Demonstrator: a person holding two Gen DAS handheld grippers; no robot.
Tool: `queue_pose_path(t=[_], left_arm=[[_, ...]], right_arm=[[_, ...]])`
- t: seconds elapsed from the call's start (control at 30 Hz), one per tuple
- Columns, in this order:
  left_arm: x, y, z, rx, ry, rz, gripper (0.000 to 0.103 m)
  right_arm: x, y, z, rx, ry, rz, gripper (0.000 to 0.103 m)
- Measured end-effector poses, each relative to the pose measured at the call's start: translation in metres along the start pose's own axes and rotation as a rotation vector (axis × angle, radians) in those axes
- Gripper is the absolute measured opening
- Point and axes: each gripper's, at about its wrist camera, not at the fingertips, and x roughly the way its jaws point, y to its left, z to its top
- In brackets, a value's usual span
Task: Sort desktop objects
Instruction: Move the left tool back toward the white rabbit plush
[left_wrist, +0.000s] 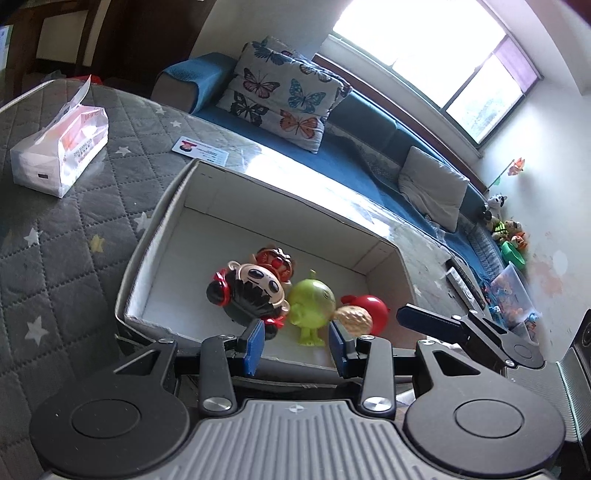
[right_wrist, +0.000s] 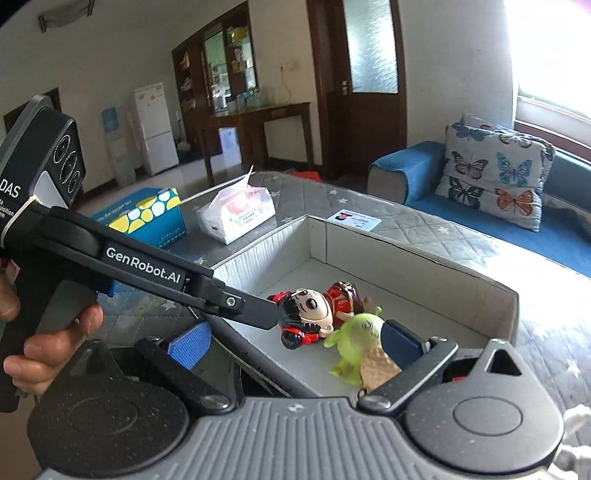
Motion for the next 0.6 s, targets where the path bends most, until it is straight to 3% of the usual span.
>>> queue_pose_path(t=[0.6], left_arm=[[-0.01, -0.038, -0.059, 0.067, 0.02, -0.015, 0.041]], right_arm=[[-0.06, 0.016, -0.063, 0.09, -0.062, -0.07, 0.1]])
